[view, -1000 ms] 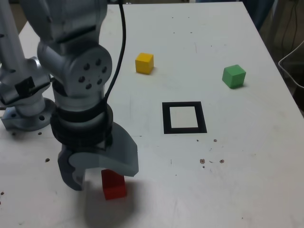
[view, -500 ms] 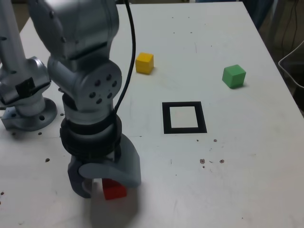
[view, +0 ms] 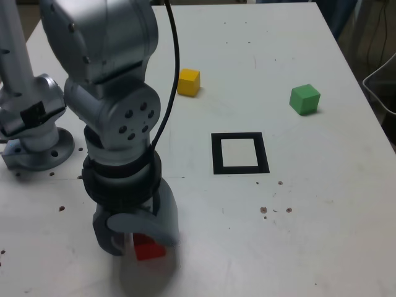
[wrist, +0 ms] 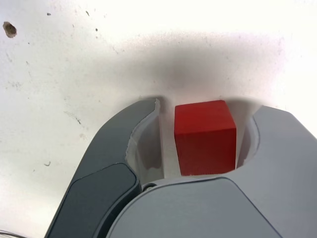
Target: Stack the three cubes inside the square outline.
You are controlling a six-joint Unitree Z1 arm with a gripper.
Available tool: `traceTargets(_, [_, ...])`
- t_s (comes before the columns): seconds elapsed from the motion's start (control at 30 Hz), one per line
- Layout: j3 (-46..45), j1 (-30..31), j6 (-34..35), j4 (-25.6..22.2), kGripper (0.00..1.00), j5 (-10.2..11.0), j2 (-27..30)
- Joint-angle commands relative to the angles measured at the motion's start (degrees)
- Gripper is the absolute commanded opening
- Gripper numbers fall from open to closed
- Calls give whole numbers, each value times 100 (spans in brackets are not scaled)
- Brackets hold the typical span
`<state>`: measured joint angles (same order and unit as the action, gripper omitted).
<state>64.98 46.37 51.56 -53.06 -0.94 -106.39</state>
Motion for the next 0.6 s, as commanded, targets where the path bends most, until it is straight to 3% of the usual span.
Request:
traceTargets(0.0, [-3,11,9,22,53,18,-17])
traceTargets(0.57, [13,10,12,-61,34,-16,63])
